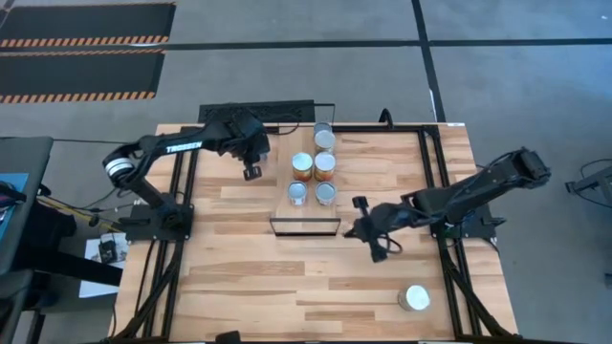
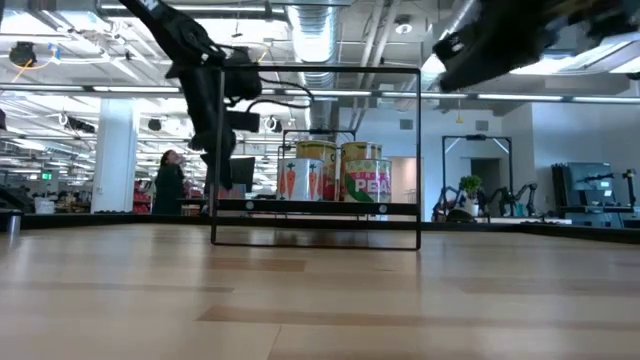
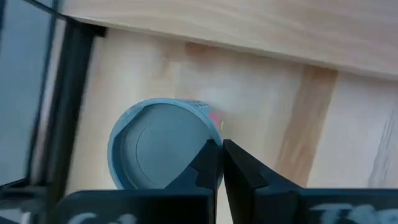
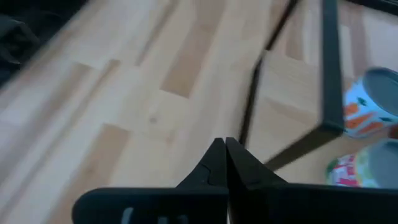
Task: Pick and place cans onto a shelf
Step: Put the small blue can on the shelf aligned with the small dark green can
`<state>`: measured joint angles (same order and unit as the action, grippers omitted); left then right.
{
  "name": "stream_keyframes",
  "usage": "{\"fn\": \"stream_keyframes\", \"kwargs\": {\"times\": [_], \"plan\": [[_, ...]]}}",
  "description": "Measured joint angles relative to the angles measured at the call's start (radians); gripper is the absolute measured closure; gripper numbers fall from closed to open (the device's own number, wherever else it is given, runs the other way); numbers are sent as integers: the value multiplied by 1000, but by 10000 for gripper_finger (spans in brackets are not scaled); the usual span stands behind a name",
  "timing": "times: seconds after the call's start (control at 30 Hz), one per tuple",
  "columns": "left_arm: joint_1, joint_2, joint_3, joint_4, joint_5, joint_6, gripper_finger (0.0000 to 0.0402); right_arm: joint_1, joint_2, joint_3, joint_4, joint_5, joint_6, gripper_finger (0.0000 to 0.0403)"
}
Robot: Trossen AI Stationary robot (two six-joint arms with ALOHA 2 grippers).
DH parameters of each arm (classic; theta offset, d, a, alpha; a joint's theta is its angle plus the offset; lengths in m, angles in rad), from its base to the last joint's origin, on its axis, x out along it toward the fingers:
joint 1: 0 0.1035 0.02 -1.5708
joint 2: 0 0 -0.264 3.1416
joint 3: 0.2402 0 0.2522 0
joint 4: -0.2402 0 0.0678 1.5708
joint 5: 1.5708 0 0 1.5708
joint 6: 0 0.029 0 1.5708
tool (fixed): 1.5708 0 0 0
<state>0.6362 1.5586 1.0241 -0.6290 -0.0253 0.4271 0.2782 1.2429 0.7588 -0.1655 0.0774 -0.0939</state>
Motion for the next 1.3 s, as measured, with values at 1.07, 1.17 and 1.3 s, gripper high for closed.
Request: {"fn": "stream_keyframes", "kwargs": {"times": [1.07,1.17,1.3], "plan": [[28,29,0,48,37,127,302,-65,-617,-305,-61,210,33,400],[24,40,0,77,37,168,301,-63,-631,-308,-63,210,32,400],[24,54,1,98,38,180,305,-63,-629,-307,-63,211,28,400]]}}
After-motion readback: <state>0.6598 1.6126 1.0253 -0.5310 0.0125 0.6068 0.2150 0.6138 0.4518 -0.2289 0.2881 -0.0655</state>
